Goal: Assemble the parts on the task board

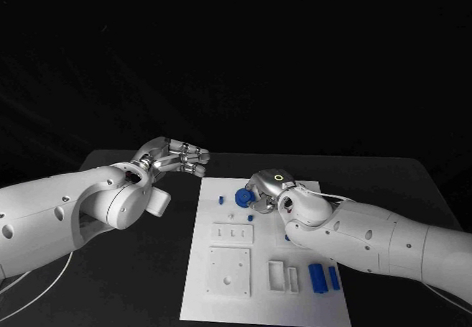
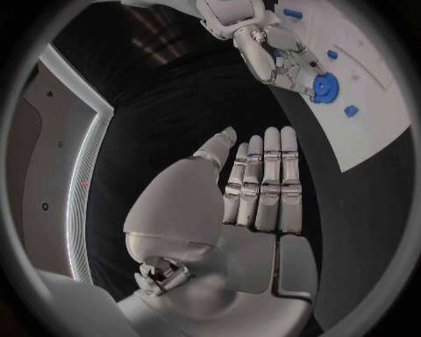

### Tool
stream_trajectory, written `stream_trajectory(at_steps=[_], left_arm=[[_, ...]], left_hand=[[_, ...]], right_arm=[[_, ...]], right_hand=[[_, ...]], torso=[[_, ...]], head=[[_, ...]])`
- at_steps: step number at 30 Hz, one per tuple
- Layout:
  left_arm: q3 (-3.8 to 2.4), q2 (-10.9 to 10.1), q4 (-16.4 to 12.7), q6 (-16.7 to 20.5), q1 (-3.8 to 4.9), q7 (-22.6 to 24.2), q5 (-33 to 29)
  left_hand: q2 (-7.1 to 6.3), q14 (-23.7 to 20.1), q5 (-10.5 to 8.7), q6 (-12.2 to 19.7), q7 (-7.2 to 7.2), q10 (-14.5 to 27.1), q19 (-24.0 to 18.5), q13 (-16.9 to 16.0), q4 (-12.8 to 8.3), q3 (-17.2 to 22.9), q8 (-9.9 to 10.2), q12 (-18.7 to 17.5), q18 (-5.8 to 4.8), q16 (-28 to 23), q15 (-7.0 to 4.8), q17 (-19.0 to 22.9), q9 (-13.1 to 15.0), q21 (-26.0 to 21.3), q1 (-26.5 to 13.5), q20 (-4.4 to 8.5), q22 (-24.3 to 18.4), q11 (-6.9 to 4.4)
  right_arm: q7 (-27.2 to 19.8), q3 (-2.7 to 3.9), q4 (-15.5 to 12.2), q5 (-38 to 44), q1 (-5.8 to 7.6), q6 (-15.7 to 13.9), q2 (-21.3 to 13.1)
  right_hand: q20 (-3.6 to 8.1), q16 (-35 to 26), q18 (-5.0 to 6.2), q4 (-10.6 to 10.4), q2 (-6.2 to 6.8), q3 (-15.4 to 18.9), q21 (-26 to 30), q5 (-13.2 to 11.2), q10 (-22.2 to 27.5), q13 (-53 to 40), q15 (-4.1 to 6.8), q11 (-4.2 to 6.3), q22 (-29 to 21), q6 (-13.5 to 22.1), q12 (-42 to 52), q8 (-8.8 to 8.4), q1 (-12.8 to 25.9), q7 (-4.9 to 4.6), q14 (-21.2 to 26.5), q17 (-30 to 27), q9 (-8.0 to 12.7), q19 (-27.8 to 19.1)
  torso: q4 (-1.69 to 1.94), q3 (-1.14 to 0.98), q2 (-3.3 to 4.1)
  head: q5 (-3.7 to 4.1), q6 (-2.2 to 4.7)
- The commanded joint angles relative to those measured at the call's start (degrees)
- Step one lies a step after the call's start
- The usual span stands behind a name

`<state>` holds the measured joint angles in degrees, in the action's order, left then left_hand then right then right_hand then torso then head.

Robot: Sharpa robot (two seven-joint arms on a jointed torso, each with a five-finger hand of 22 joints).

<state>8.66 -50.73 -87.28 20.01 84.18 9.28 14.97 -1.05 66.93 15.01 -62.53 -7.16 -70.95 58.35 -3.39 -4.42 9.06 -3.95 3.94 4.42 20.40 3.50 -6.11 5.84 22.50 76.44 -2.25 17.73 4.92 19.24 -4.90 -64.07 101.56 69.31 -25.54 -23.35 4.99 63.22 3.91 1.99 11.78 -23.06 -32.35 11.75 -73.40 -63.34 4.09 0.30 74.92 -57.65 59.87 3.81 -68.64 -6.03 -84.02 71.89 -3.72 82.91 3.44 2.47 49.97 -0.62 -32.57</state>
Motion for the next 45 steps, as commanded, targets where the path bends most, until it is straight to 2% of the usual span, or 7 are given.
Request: stream_trajectory(at_steps=[1, 8, 18, 21, 24, 29, 45], left_arm=[[-0.04, 0.2, 0.0, -0.9, 0.06, 0.2, 0.1], [-0.03, 0.2, 0.1, -0.9, 0.05, 0.1, 0.1], [-0.03, 0.2, 0.1, -1.0, 0.05, 0.0, 0.1], [-0.03, 0.2, 0.1, -1.0, 0.05, 0.0, 0.1], [-0.03, 0.1, 0.1, -1.0, 0.05, -0.1, 0.1], [-0.03, 0.1, 0.0, -1.0, 0.05, -0.1, 0.1], [-0.03, 0.0, 0.0, -1.0, 0.05, -0.2, 0.1]], left_hand=[[-0.38, -0.3, 0.22, 0.5, 0.10, 0.4, 0.0, -0.1, -0.3, 0.2, 0.3, -0.2, -0.43, -0.2, 0.06, 0.1, 0.0, -0.1, -0.2, -0.07, 0.1, 0.00], [-0.38, -0.3, 0.22, 0.5, 0.10, 0.4, 0.0, -0.1, -0.3, 0.2, 0.3, -0.2, -0.43, -0.2, 0.06, 0.1, 0.0, -0.1, -0.2, -0.07, 0.1, 0.00], [-0.35, -0.4, 0.26, 0.6, 0.06, 0.5, 0.0, -0.1, -0.3, 0.2, 0.3, -0.2, -0.42, -0.3, 0.08, 0.1, 0.0, -0.1, -0.3, -0.08, 0.1, 0.04], [-0.29, -0.3, 0.37, 0.7, 0.04, 0.5, 0.0, -0.1, -0.4, 0.3, 0.3, -0.2, -0.40, -0.2, 0.06, 0.1, 0.0, -0.1, -0.2, -0.07, 0.1, 0.05], [-0.28, -0.3, 0.41, 0.7, 0.04, 0.6, 0.0, -0.1, -0.4, 0.3, 0.3, -0.2, -0.39, -0.2, 0.06, 0.1, 0.0, -0.1, -0.2, -0.07, 0.1, 0.06], [-0.23, -0.3, 0.50, 0.7, 0.02, 0.6, 0.0, -0.1, -0.5, 0.4, 0.3, -0.2, -0.38, -0.3, 0.06, 0.1, 0.0, -0.1, -0.1, -0.05, 0.2, 0.06], [-0.21, -0.4, 0.65, 0.8, -0.06, 0.7, -0.2, -0.1, -1.0, 0.6, 0.3, -0.2, -0.36, -0.3, 0.07, 0.1, 0.0, 0.2, 0.0, -0.03, 0.6, 0.10]], right_arm=[[-0.6, 0.00, 0.0, -0.5, 0.01, 0.4, 0.1], [-1.5, -0.01, -1.0, -2.0, 0.01, -0.5, -0.3], [-2.2, -0.01, -1.5, -3.8, 0.01, 0.9, -0.9], [-2.4, -0.01, -1.5, -4.1, 0.01, 1.3, -1.1], [-2.5, -0.01, -1.4, -4.7, 0.01, 1.6, -1.3], [-2.6, -0.01, -1.3, -5.1, 0.01, 2.2, -1.5], [-1.3, -0.01, -0.8, -5.5, 0.01, 5.0, -1.7]], right_hand=[[-0.18, -0.4, 0.74, -0.2, 0.41, 1.0, 0.4, -0.2, 0.2, 0.3, -0.33, 0.18, 3.5, 7.2, -0.4, -0.52, -0.3, -0.04, -0.1, -0.1, 0.4, 0.1], [0.33, -0.6, 0.31, -0.9, 0.80, 2.0, 0.7, 0.5, 0.2, 0.4, 0.14, 0.74, 3.5, 10.1, -0.5, -0.61, -0.8, 0.22, -0.1, -0.2, 0.5, 0.1], [0.15, -0.5, 0.35, -0.8, -0.27, 1.6, 0.7, 2.5, 0.2, 0.2, -0.11, 0.40, 3.6, 4.5, -0.3, -0.40, -0.1, 0.20, -0.1, -0.1, 0.3, 0.2], [0.09, -0.5, 0.42, -1.0, -0.51, -2.2, 0.7, 3.0, 0.3, 0.1, -0.16, 0.36, 3.6, 0.9, -0.2, -0.26, 1.3, 0.29, -0.1, -0.1, 0.2, 0.1], [0.28, -0.4, 0.34, -0.2, -0.90, -11.1, 0.4, 1.6, 0.5, -0.1, -0.01, 0.63, 3.6, -1.0, 0.0, -0.31, 3.9, 0.24, -0.1, 0.0, 0.2, 0.2], [0.17, -0.4, 0.44, 1.0, -1.72, -13.9, 0.2, 1.5, 0.6, -0.2, -0.09, 0.41, 3.6, -2.2, 0.1, -0.26, 5.4, 0.26, -0.1, 0.0, 0.1, 0.0], [-0.13, -0.5, 0.71, 1.4, -0.86, -9.3, 0.4, 6.1, 0.7, 0.1, -0.38, -0.01, 3.6, -1.4, 0.0, -0.27, 6.2, -0.16, 0.0, -0.1, 0.2, 0.0]], torso=[[-0.05, -0.01, 0.00], [0.03, -0.05, -0.01], [-0.09, -0.06, 0.00], [-0.08, -0.08, 0.00], [-0.07, -0.09, -0.01], [-0.06, -0.09, 0.00], [-0.08, -0.04, -0.04]], head=[[0.00, -0.04], [-0.08, -0.10], [-0.11, -0.21], [-0.07, -0.31], [-0.03, -0.26], [-0.04, -0.35], [0.22, -0.29]])
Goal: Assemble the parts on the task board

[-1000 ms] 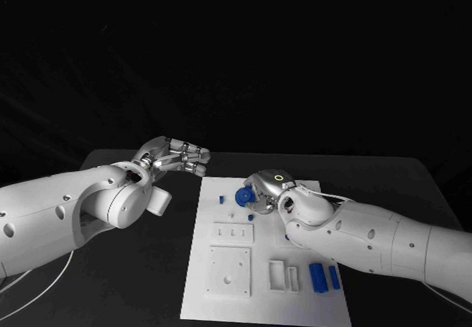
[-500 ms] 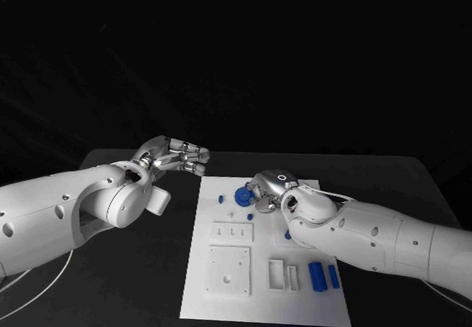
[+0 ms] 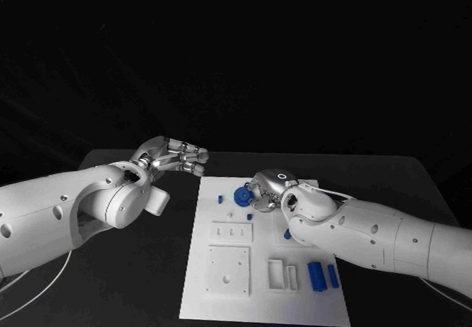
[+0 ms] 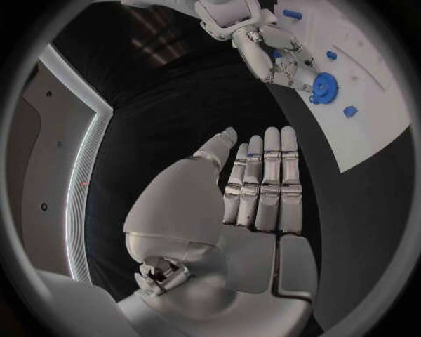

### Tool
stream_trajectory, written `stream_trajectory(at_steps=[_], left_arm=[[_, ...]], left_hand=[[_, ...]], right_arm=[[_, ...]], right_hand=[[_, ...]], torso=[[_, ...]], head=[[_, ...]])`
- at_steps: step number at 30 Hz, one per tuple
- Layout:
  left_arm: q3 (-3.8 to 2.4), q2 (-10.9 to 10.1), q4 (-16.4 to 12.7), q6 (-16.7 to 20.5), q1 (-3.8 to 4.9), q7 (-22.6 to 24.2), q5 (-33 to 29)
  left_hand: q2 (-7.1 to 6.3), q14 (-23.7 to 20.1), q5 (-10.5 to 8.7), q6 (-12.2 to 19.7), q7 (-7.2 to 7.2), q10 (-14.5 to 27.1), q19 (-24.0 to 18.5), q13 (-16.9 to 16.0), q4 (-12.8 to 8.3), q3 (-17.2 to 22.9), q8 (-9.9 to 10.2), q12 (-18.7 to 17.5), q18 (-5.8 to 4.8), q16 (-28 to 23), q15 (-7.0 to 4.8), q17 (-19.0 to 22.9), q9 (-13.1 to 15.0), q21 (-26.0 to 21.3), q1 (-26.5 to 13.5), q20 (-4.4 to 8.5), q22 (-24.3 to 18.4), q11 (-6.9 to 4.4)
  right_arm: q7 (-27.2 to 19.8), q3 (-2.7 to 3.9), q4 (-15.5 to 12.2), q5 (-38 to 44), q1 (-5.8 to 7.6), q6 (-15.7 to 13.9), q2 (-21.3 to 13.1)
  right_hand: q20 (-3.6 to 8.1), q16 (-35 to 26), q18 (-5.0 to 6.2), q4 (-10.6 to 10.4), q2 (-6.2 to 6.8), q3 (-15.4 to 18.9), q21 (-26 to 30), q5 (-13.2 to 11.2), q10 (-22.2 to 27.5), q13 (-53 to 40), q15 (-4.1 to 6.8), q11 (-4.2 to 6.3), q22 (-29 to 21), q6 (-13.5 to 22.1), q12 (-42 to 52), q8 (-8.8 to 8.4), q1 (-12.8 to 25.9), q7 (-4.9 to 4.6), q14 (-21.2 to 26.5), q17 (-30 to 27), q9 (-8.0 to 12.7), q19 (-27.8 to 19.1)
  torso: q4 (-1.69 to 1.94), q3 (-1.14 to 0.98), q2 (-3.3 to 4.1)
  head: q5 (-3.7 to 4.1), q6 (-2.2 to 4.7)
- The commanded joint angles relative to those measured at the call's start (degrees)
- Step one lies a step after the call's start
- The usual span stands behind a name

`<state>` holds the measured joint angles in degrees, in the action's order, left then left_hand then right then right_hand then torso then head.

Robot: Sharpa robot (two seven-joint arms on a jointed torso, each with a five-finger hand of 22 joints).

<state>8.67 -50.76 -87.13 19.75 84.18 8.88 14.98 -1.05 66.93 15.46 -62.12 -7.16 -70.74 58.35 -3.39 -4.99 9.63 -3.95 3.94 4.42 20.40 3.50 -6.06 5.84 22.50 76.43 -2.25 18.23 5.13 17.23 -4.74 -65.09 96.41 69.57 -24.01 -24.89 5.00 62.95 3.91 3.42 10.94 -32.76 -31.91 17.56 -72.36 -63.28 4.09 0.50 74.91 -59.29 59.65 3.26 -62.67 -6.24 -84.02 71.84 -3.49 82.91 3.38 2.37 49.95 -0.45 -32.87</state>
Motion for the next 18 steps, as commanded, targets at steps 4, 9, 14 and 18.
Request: stream_trajectory(at_steps=[4, 9, 14, 18], left_arm=[[-0.04, 0.0, -0.1, -0.7, 0.05, 0.2, 0.1], [-0.04, -0.1, -0.1, -0.7, 0.05, 0.2, 0.1], [-0.04, -0.2, -0.2, -0.6, 0.05, 0.2, 0.1], [-0.04, -0.2, -0.2, -0.6, 0.05, 0.2, 0.1]], left_hand=[[-0.21, -0.4, 0.20, 0.4, -0.06, 0.4, -0.2, -0.1, -0.4, 0.0, 0.3, -0.2, -0.35, -0.3, 0.07, 0.1, 0.0, 0.2, 0.0, -0.03, 0.0, -0.11], [-0.19, -0.3, 0.22, 0.4, -0.07, 0.5, -0.4, -0.1, -0.7, 0.0, 0.3, -0.2, -0.33, -0.3, 0.06, 0.1, 0.0, 0.5, -0.1, -0.03, 0.3, -0.10], [-0.19, -0.3, 0.22, 0.4, -0.07, 0.5, -0.4, -0.1, -0.7, 0.0, 0.3, -0.2, -0.33, -0.3, 0.06, 0.1, 0.0, 0.5, -0.1, -0.03, 0.3, -0.10], [-0.19, -0.3, 0.22, 0.4, -0.07, 0.5, -0.4, -0.1, -0.7, 0.0, 0.3, -0.2, -0.33, -0.3, 0.06, 0.1, 0.0, 0.5, -0.1, -0.03, 0.3, -0.10]], right_arm=[[0.6, -0.18, 0.0, -0.6, -0.25, 4.2, -0.3], [0.2, -0.19, -0.8, -0.9, -0.25, 4.3, -0.8], [0.1, -0.19, -1.3, -1.0, -0.28, 4.1, -1.2], [0.3, -0.19, -1.7, -1.0, -0.31, 2.5, -1.7]], right_hand=[[-0.16, -0.2, 0.69, 0.0, -0.13, 0.9, 0.0, 0.6, -0.3, 0.0, -0.40, -0.20, 3.6, 0.1, 0.2, 0.31, 0.2, 0.09, 0.0, 0.0, -0.1, -0.1], [-0.15, 0.0, 0.66, 0.0, -0.19, 1.1, -0.2, 1.0, -0.4, -0.1, -0.38, -0.14, 3.6, -0.3, 0.4, 0.29, 0.3, 0.19, 0.0, 0.1, -0.1, 0.0], [-0.14, 0.0, 0.65, -0.1, -0.28, 1.1, -0.3, 1.4, -0.4, -0.1, -0.37, -0.12, 3.6, -0.5, 0.5, 0.31, 0.3, 0.23, 0.0, 0.0, -0.1, 0.0], [-0.07, 0.0, 0.66, 0.0, -0.21, 0.8, -0.4, 2.2, -0.4, -0.1, -0.30, -0.07, 3.7, -0.5, 0.4, 0.28, 0.3, 0.23, -0.1, 0.1, -0.1, 0.1]], torso=[[0.03, 0.05, -0.02], [0.02, 0.05, -0.03], [0.03, 0.05, 0.00], [0.07, 0.04, -0.03]], head=[[0.04, -0.06], [0.01, -0.07], [0.00, -0.09], [-0.04, -0.08]])
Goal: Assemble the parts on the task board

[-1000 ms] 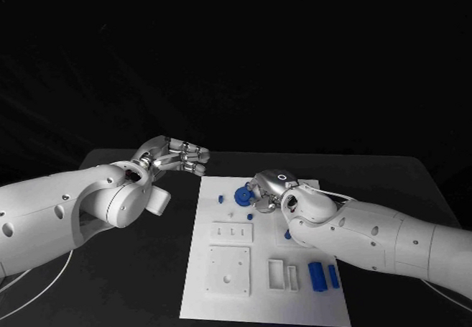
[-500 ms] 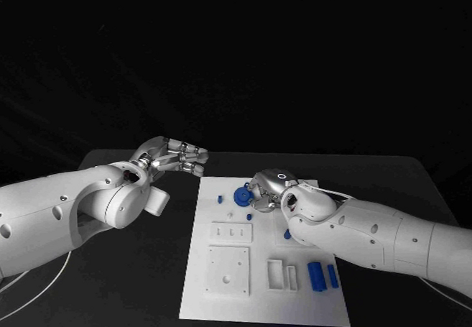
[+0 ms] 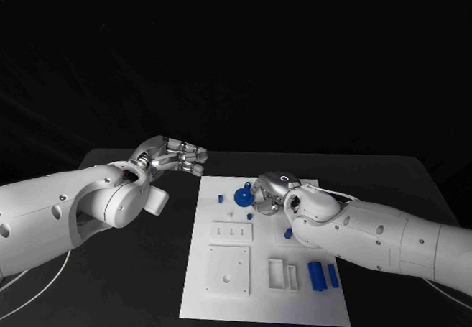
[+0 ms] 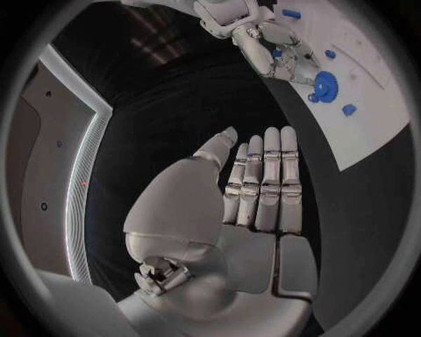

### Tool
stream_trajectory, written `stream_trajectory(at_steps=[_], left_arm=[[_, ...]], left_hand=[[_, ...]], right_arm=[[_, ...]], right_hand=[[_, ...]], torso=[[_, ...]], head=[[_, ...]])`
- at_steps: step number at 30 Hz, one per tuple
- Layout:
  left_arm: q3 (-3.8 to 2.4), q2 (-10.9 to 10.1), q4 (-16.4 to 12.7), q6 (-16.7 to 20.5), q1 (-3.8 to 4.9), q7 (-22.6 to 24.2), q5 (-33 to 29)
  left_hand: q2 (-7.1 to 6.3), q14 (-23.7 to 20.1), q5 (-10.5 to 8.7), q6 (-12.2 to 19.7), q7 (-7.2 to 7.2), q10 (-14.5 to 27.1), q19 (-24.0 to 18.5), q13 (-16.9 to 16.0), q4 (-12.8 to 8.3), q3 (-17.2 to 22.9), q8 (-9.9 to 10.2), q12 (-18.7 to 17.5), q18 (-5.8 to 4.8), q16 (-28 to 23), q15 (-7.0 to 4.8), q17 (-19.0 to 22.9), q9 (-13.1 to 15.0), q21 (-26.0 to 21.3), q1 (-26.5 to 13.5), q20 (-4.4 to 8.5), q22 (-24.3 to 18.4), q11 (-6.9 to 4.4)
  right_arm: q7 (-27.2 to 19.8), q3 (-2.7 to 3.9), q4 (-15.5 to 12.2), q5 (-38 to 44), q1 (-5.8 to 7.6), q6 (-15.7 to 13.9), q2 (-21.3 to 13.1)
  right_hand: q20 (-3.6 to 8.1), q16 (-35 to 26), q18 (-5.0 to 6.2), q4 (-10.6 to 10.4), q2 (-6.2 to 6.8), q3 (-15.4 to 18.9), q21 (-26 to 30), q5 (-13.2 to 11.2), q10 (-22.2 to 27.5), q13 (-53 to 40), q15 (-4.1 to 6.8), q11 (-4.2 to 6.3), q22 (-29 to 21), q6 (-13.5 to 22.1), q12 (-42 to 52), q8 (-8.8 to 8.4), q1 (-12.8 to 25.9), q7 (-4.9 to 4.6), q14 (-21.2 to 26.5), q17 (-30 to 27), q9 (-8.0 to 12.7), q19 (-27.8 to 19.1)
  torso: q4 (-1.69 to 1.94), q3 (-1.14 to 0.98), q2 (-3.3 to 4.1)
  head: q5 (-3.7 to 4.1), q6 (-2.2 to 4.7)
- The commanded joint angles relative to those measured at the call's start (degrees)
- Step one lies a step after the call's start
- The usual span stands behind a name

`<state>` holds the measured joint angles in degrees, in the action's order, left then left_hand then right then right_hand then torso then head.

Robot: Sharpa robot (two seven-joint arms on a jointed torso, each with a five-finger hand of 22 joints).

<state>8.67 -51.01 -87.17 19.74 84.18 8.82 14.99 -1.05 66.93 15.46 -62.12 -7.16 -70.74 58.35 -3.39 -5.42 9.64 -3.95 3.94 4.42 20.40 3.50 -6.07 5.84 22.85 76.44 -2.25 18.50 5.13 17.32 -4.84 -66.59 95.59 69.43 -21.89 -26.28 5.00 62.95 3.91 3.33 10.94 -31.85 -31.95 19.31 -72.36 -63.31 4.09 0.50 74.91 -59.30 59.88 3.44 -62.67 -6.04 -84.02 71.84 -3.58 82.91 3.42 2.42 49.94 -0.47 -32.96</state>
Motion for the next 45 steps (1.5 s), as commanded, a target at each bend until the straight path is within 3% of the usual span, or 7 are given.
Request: stream_trajectory(at_steps=[1, 8, 11, 20, 26, 35, 45], left_arm=[[-0.04, 0.0, -0.1, -0.6, 0.05, 0.3, 0.1], [-0.03, -0.1, 0.0, -0.6, 0.05, 0.3, 0.1], [-0.03, -0.2, 0.1, -0.5, 0.05, 0.3, 0.1], [-0.03, -0.5, 0.5, -0.5, 0.05, 0.5, 0.1], [0.00, -0.5, 0.9, -0.9, 0.01, 0.6, 0.1], [0.10, -0.4, 1.4, -1.4, -0.16, 1.0, 0.1], [0.14, -0.1, 1.9, -1.7, -0.53, 1.1, 0.1]], left_hand=[[-0.19, -0.3, 0.22, 0.4, -0.07, 0.5, -0.4, -0.1, -0.2, 0.0, 0.3, -0.2, -0.33, -0.3, 0.06, 0.1, 0.0, 0.1, -0.1, -0.03, 0.0, -0.10], [-0.19, -0.3, 0.22, 0.4, -0.07, 0.5, -0.4, -0.1, -0.2, 0.0, 0.3, -0.2, -0.33, -0.3, 0.06, 0.1, 0.0, 0.1, -0.1, -0.03, 0.0, -0.10], [-0.19, -0.3, 0.22, 0.4, -0.07, 0.5, -0.4, -0.1, -0.2, 0.0, 0.3, -0.2, -0.33, -0.3, 0.06, 0.1, 0.0, 0.1, -0.1, -0.03, 0.0, -0.10], [-0.17, -0.3, 0.23, 0.4, -0.09, 0.5, -0.6, -0.1, -0.6, 0.0, 0.3, -0.2, -0.30, -0.3, 0.06, 0.1, 0.0, 0.4, -0.2, -0.03, 0.4, -0.09], [-0.16, -0.3, 0.22, 0.4, -0.09, 0.5, -0.6, -0.1, -0.6, 0.0, 0.3, -0.2, -0.30, -0.3, 0.05, 0.1, 0.0, 0.4, -0.2, -0.03, 0.4, -0.09], [-0.13, -0.3, -0.09, 0.5, -0.10, 0.5, -0.7, -0.1, -0.6, -0.1, 0.3, -0.2, -0.32, -0.2, 0.06, 0.0, -0.1, 0.4, -0.5, -0.07, 0.6, -0.09], [-0.17, -0.3, -0.15, 0.6, -0.13, 0.5, -0.7, -0.1, -0.7, -0.2, 0.3, -0.2, -0.31, -0.2, 0.07, 0.1, -0.1, 0.3, -0.6, -0.08, 0.5, -0.06]], right_arm=[[0.3, -0.09, -0.3, -0.1, -0.17, -0.3, -0.4], [-1.1, -0.07, -1.1, -1.3, -0.19, -6.4, -1.8], [-2.8, 0.13, -2.1, -2.9, -0.18, -8.6, -2.9], [-8.6, 2.65, -6.7, -10.1, 0.50, -10.2, -8.7], [-17.3, 3.76, -8.1, -18.3, 1.38, -8.3, -14.1], [-24.6, 4.11, -4.0, -23.5, 1.77, -3.7, -17.8], [-27.0, 4.14, 2.9, -23.7, 1.31, -0.5, -17.0]], right_hand=[[-0.04, 0.0, 0.67, 0.1, -0.14, -0.4, -0.3, 0.5, -0.5, 0.0, -0.27, -0.04, 3.6, -0.5, 0.2, 0.09, 0.4, 0.04, -0.1, 0.1, 0.0, 0.1], [0.12, 0.0, 0.69, 0.4, 0.29, -1.2, -0.6, -1.0, -0.7, 0.0, -0.12, -0.04, 3.7, -0.3, 0.3, 0.10, 0.1, -0.02, -0.1, 0.1, 0.0, 0.2], [0.02, -0.1, 0.77, 0.1, 0.09, 1.5, -0.4, -1.5, -0.7, 0.1, -0.22, -0.20, 3.6, 0.4, 0.2, 0.23, -1.0, -0.25, 0.0, 0.1, 0.0, 0.2], [-0.11, -0.8, 0.83, -0.4, -0.53, 9.1, 1.0, -1.8, -0.4, 0.5, -0.32, -0.38, 3.5, 0.5, -0.2, 0.13, -3.9, -0.19, 0.1, -0.4, 0.0, 0.0], [-0.25, -1.5, 0.92, 3.2, -1.81, 15.1, 3.0, -2.8, 0.0, 0.5, -0.45, -0.54, 3.2, -0.5, -0.1, 0.11, -9.4, -0.21, 0.5, -0.7, -0.1, -0.6], [-0.34, -2.2, 0.84, 4.7, -3.69, 22.5, 4.0, 1.3, 0.9, 0.9, -0.57, -0.63, 3.1, -0.8, -0.3, 0.13, -10.4, -0.16, 1.1, -1.2, -0.1, -1.4], [0.00, -2.7, 0.48, 5.0, -4.13, 26.7, 5.4, 1.9, 1.5, 1.3, -0.16, 0.04, 2.8, 1.4, -0.8, 0.21, -11.6, 0.38, 1.6, -1.6, -0.3, -2.1]], torso=[[0.02, -0.02, -0.02], [-0.09, -0.09, -0.04], [-0.23, -0.16, -0.09], [-0.85, -0.54, -0.42], [-1.68, -1.04, -0.84], [-2.84, -1.82, -1.20], [-2.82, -2.45, -1.08]], head=[[-0.02, 0.03], [0.07, 0.10], [0.17, 0.31], [0.67, 0.73], [1.27, 0.86], [1.99, 0.98], [2.66, 0.73]])
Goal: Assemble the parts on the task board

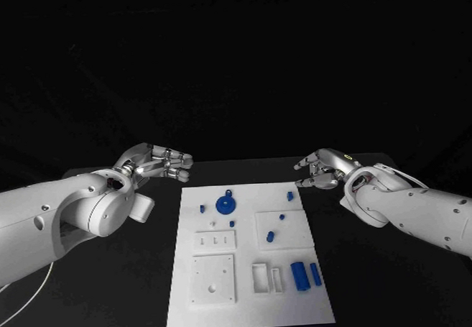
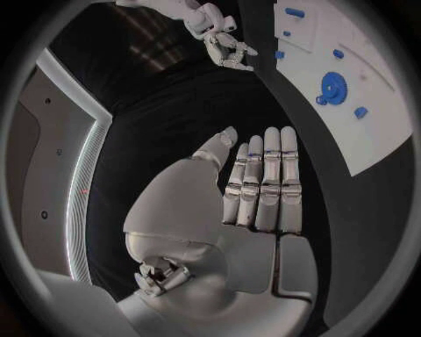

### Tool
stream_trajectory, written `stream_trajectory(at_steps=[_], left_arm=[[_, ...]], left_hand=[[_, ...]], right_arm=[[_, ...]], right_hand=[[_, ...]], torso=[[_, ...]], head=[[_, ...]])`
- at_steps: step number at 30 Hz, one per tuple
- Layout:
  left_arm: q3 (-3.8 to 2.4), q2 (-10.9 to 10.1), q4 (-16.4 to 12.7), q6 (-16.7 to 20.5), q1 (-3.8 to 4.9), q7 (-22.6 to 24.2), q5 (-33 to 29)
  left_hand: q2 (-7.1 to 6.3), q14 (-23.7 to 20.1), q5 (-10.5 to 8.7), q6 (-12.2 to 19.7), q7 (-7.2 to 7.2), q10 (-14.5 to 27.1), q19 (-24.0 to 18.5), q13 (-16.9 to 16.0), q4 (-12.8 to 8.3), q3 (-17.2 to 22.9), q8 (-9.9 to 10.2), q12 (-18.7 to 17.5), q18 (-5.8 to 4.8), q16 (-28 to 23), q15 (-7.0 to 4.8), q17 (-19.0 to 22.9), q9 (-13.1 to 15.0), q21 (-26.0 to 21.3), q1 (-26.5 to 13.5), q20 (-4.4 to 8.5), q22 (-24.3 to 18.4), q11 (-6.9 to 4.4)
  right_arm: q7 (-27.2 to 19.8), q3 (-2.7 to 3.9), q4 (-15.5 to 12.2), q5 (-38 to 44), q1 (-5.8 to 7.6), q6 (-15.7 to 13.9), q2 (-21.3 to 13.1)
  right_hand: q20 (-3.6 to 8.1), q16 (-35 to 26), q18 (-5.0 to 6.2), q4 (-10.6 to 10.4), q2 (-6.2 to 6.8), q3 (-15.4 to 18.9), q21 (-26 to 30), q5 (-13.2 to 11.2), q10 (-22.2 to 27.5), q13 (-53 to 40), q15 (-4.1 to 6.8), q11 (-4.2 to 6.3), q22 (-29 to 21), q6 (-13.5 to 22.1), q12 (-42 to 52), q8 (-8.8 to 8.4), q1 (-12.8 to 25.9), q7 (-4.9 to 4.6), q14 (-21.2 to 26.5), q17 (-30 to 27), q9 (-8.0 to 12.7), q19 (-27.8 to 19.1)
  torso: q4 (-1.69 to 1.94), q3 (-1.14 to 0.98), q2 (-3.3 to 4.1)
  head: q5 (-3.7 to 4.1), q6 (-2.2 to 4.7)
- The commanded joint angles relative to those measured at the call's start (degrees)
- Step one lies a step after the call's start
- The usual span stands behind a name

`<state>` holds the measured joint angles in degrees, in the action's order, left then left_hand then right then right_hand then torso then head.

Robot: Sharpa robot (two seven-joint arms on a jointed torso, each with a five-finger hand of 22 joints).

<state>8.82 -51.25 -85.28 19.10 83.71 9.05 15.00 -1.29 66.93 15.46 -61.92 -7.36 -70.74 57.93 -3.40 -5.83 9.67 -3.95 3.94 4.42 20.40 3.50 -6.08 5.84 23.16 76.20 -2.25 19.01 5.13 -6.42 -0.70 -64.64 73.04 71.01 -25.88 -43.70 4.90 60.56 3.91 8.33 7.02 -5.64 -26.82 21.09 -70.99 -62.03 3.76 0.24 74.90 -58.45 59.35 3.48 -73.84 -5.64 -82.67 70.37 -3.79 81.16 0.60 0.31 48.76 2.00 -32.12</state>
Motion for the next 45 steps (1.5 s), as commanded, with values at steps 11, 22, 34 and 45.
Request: stream_trajectory(at_steps=[11, 22, 34, 45], left_arm=[[0.00, 0.3, 0.1, -1.3, -0.28, 0.8, 0.1], [0.01, 0.3, -0.3, -1.4, -0.30, 0.8, 0.1], [0.01, 0.3, -0.2, -1.4, -0.30, 0.8, 0.1], [0.01, 0.3, -0.2, -1.5, -0.30, 0.7, 0.1]], left_hand=[[0.10, -0.4, -0.16, 0.4, 0.05, 0.6, -0.2, -0.1, -0.4, -0.2, 0.3, -0.2, -0.31, -0.3, 0.10, 0.1, -0.1, 0.0, -0.3, -0.09, 0.0, -0.05], [0.10, -0.4, -0.15, 0.4, 0.04, 0.6, -0.3, -0.1, -0.5, -0.2, 0.3, -0.2, -0.31, -0.3, 0.10, 0.1, -0.1, -0.1, -0.2, -0.10, 0.0, -0.04], [0.10, -0.4, -0.15, 0.4, 0.04, 0.6, -0.3, -0.1, -0.5, -0.2, 0.3, -0.2, -0.31, -0.3, 0.10, 0.1, -0.1, -0.1, -0.2, -0.10, 0.0, -0.04], [0.10, -0.4, -0.15, 0.4, 0.04, 0.6, -0.3, -0.1, -0.5, -0.2, 0.3, -0.2, -0.31, -0.3, 0.10, 0.1, -0.1, -0.1, -0.2, -0.10, 0.0, -0.04]], right_arm=[[-4.1, -0.03, 6.0, -0.4, -1.60, 5.8, 3.1], [-4.4, -0.06, 8.4, -0.2, -2.41, 7.4, 4.5], [-4.5, -0.09, 9.1, -0.3, -3.23, 8.8, 5.2], [-4.4, -0.09, 9.5, -1.0, -3.41, 8.6, 5.6]], right_hand=[[0.19, -0.5, 0.39, -1.2, -0.19, 2.5, 1.7, 0.0, 0.6, 0.2, 0.21, 0.36, 2.7, 4.6, -0.7, 0.11, -2.3, -0.35, 0.5, -0.1, 0.1, -0.5], [-0.19, -0.2, 0.75, -0.8, -0.70, 2.5, 1.5, 0.3, 0.8, 0.1, -0.12, -0.04, 2.7, 4.0, -0.4, 0.11, -2.2, -0.60, 0.6, 0.0, 0.1, -0.5], [-0.50, 0.1, 1.06, 0.9, -2.20, 2.9, 1.4, 0.5, 1.0, 0.2, -0.43, -0.49, 2.7, 2.2, 0.0, 0.14, -1.1, -0.79, 0.7, 0.0, 0.0, -0.6], [-0.49, 0.9, 1.11, 1.2, -4.26, -1.6, -0.3, -2.0, 0.6, -0.2, -0.40, -0.45, 3.0, -2.3, 0.9, 0.07, 1.5, -0.54, 0.3, 0.3, 0.1, -0.3]], torso=[[0.24, -0.83, 0.56], [0.36, -1.02, 0.92], [0.21, -0.92, 1.00], [0.32, -0.93, 0.97]], head=[[0.55, 0.00], [0.87, -0.23], [0.87, -0.65], [0.89, -1.03]])
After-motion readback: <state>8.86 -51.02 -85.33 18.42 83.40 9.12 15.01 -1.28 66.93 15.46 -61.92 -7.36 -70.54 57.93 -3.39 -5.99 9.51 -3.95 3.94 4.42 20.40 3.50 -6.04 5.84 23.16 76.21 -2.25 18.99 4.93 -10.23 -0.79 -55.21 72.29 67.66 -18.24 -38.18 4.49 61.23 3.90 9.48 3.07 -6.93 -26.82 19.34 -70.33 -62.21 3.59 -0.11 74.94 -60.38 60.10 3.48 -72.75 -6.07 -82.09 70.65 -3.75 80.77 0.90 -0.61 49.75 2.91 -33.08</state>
